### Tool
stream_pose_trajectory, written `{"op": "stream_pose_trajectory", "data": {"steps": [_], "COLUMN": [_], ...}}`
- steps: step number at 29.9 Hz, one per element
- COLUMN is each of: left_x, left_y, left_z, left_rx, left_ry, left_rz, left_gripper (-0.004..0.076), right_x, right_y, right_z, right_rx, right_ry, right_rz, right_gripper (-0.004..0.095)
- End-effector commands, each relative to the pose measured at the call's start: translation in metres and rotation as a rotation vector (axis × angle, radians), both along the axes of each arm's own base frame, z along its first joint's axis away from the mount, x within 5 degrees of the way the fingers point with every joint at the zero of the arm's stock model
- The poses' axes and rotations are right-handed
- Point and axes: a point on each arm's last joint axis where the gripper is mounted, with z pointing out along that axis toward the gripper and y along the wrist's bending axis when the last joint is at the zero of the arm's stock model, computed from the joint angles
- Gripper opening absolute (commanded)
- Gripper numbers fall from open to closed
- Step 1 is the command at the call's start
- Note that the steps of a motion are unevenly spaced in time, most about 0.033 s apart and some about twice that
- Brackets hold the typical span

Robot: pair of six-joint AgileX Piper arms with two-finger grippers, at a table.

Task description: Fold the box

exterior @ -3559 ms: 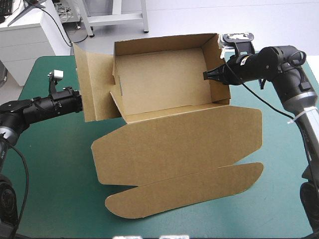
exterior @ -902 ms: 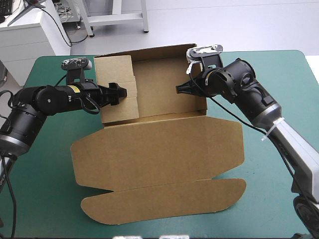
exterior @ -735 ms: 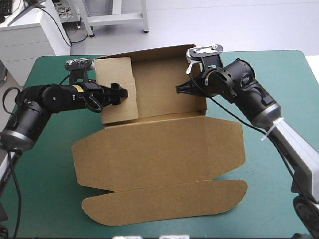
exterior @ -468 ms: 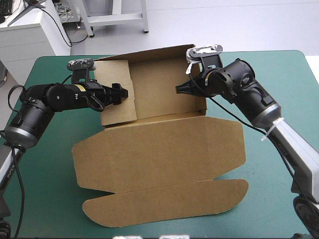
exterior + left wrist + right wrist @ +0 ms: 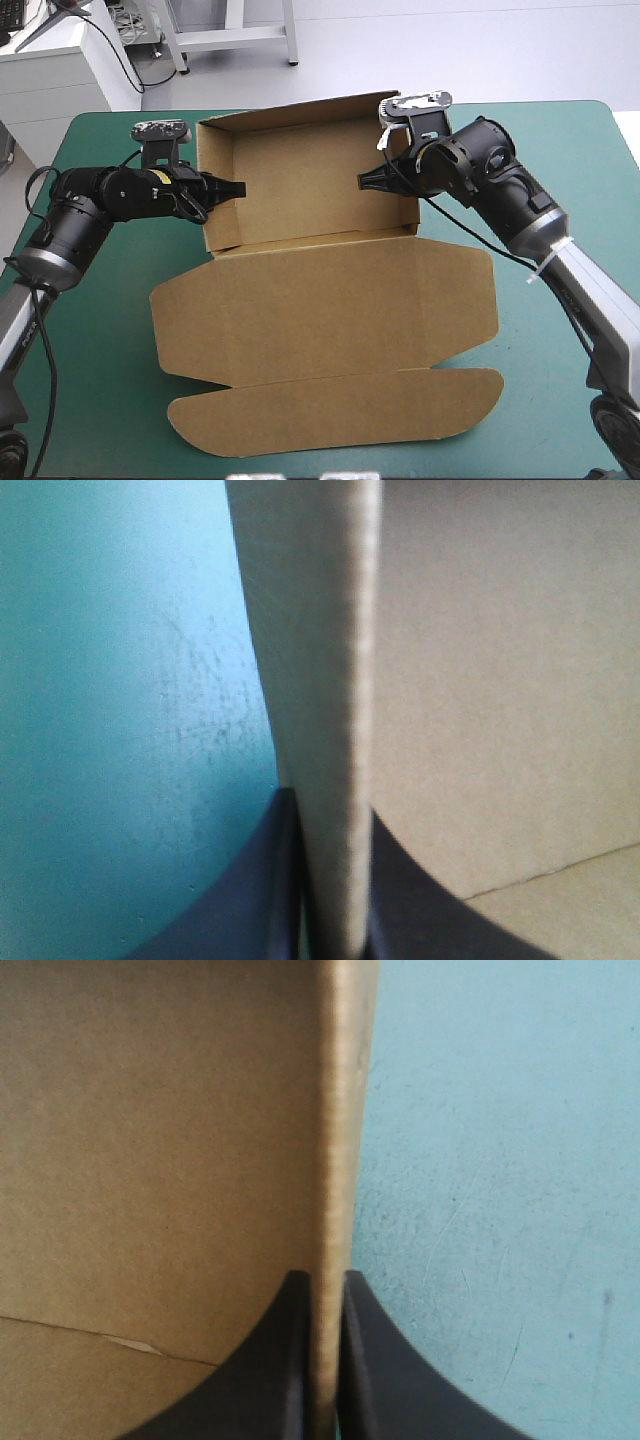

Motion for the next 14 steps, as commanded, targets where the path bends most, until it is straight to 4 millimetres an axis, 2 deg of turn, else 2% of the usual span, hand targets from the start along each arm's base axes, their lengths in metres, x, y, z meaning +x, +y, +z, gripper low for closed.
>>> {"op": "stream_pose_trajectory", "data": {"steps": [1, 5, 9, 14], "left_x": [-0.005, 0.008, 0.029, 0.053], "left_y": [-0.010, -0.016, -0.027, -0.051], "left_z": [0.023, 0.022, 0.024, 0.005], "left_rx": [-0.097, -0.056, -0.025, 0.061], "left_ry": [-0.054, 0.038, 0.091, 0.158], "left_rz": [-0.035, -0.089, -0.130, -0.135], "left_gripper": [-0.0008, -0.0008, -0.0008, -0.0008], "right_x": [-0.013, -0.007, 0.010, 0.033], "right_y": [-0.001, -0.014, -0.030, -0.034], "right_z": [0.027, 0.019, 0.007, -0.020], "right_rx": [0.087, 0.095, 0.131, 0.078], "right_ry": [-0.069, 0.024, 0.099, 0.170], "right_rz": [0.036, 0.015, 0.000, -0.021], "right_gripper": [0.0001, 0.0001, 0.0000, 0.0001]}}
